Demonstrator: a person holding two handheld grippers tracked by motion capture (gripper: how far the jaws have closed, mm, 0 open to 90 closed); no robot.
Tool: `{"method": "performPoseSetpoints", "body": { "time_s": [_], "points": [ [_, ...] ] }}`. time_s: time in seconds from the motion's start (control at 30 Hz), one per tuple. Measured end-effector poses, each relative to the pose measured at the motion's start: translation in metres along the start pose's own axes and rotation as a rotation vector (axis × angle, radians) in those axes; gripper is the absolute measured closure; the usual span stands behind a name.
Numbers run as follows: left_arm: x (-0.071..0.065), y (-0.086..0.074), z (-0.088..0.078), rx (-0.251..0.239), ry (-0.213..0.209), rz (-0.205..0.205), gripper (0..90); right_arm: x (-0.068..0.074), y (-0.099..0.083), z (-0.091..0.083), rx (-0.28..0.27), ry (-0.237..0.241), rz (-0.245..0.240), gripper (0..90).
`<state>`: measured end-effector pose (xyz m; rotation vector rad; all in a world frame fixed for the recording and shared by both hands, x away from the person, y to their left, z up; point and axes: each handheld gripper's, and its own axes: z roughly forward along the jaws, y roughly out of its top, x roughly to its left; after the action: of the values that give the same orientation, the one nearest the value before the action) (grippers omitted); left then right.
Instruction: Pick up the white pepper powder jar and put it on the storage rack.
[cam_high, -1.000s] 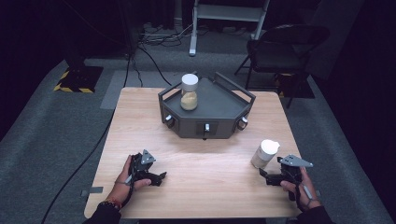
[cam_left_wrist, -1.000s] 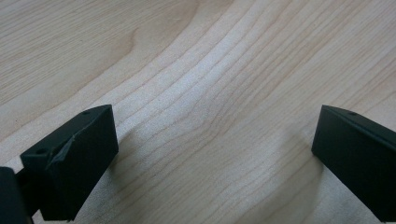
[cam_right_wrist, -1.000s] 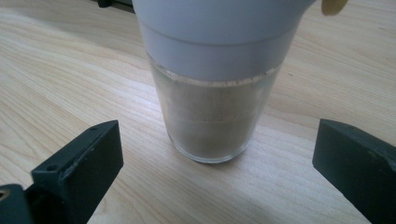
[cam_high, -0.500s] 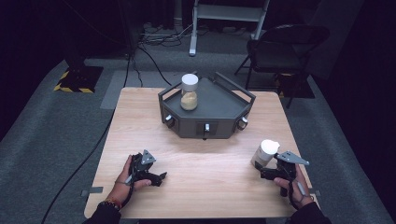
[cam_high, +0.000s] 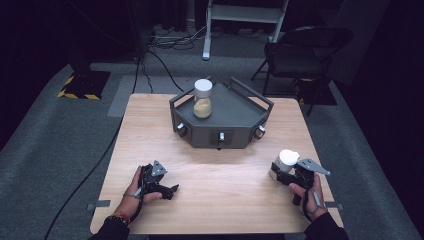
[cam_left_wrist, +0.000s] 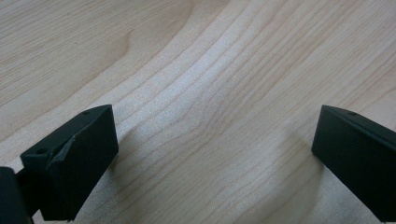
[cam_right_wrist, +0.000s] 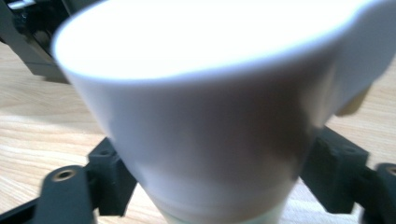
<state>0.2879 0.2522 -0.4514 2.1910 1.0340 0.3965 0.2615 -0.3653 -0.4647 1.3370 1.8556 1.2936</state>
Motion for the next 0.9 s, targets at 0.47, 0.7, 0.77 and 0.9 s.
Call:
{"method": "performPoseSetpoints", "body": {
  "time_s": [0.47,0.7,0.77,0.9],
  "points": [
    [0.0,0.0,0.0,0.0,-0.001,0.001,0.0,0.006,0.0,-0.003,-0.012,-0.018,-0.058,29.0],
    [0.0,0.0,0.0,-0.001,-0.001,0.0,0.0,0.008,0.007,-0.007,-0.03,-0.027,-0.062,29.2],
    [0.0,0.0,0.0,-0.001,-0.001,0.001,0.0,0.009,0.009,-0.008,-0.034,-0.024,-0.066,29.3],
    [0.0,0.0,0.0,0.0,-0.002,0.001,0.0,0.013,0.017,-0.01,-0.052,-0.023,-0.07,29.4]
  ]
}}
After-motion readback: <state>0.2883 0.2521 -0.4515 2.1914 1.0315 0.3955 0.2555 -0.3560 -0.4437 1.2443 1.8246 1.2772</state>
